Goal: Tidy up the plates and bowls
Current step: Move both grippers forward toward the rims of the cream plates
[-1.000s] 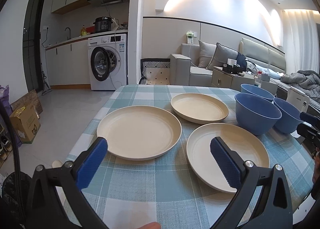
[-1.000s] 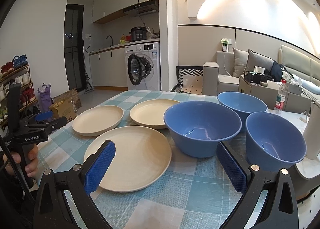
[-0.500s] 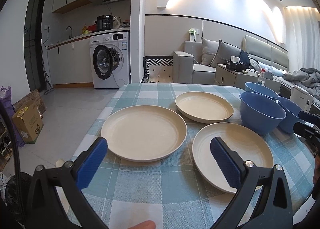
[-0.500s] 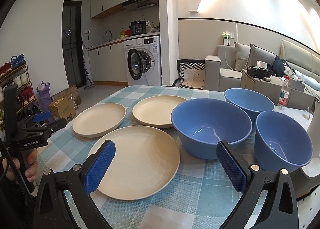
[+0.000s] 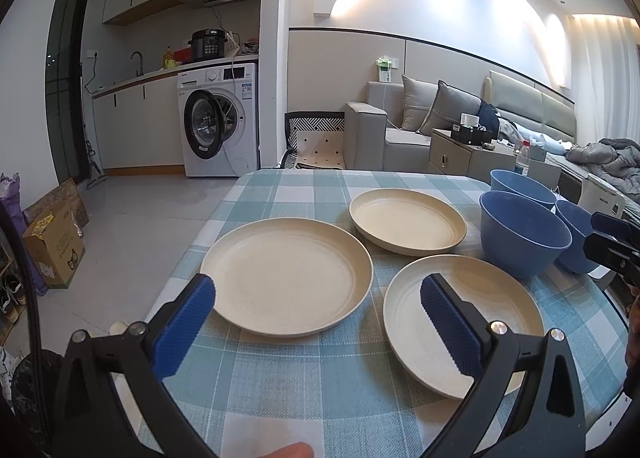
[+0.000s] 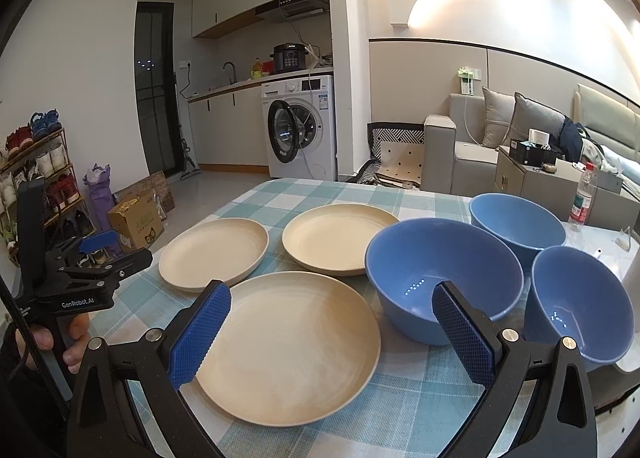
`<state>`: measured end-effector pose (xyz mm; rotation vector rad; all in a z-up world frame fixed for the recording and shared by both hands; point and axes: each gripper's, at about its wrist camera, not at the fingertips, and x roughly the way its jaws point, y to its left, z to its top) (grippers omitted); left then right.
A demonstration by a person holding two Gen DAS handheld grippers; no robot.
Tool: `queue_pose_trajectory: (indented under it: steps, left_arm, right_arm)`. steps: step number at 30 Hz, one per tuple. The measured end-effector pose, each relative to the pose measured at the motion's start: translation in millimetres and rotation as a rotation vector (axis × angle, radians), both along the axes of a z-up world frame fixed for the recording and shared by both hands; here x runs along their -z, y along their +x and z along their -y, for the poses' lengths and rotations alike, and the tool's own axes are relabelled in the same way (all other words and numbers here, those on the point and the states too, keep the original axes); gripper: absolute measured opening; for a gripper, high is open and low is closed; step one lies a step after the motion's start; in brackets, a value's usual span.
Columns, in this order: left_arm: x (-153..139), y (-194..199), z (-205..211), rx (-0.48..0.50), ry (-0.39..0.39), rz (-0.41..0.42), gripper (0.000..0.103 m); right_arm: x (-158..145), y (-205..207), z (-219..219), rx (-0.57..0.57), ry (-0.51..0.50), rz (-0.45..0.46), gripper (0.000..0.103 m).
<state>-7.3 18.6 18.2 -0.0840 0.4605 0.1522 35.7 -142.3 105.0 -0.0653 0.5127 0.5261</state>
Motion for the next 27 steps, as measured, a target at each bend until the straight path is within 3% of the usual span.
queue_pose_trajectory:
  steps: [18, 27]
  left_arm:
    - [-2.9, 11.3, -23.2, -0.058, 0.000, -0.035, 0.103]
    - [1.6, 26.9, -34.0, -0.071, -0.035, -0.061, 0.103]
  right_arm:
    - [-8.0, 38.3, -27.8, -0.046, 0.021, -0.055, 0.103]
    - [-7.6, 59.9, -52.8, -0.125, 0.026, -0.104, 0.103]
